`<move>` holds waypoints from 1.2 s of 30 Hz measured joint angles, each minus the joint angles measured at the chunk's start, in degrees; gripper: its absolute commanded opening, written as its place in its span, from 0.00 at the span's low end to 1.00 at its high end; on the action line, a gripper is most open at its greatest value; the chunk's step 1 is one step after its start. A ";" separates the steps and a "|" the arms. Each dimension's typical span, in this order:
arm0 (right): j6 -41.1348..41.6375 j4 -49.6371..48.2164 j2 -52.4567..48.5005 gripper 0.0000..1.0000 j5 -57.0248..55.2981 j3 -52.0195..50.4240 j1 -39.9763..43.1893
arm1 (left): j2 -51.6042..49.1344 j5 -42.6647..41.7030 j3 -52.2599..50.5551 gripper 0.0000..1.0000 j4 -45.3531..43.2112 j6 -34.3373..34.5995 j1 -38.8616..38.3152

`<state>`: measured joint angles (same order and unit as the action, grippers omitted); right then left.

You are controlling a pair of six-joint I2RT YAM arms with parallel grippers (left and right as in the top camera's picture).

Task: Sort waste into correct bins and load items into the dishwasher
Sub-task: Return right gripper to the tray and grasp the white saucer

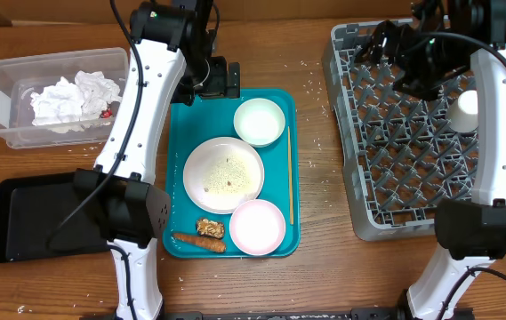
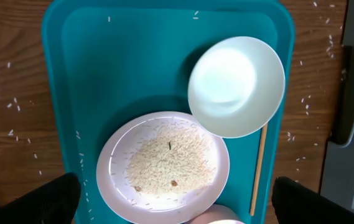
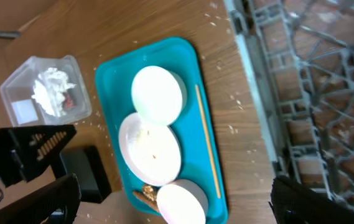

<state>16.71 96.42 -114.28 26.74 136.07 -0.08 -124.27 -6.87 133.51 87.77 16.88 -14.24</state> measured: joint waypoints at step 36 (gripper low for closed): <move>17.00 -28.26 -28.59 0.66 -34.95 -0.11 -38.23 | 10.75 9.92 2.56 1.00 8.87 6.88 27.85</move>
<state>33.71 68.16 -142.87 -8.21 135.96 -38.30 -113.51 3.05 136.07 96.64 23.77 13.61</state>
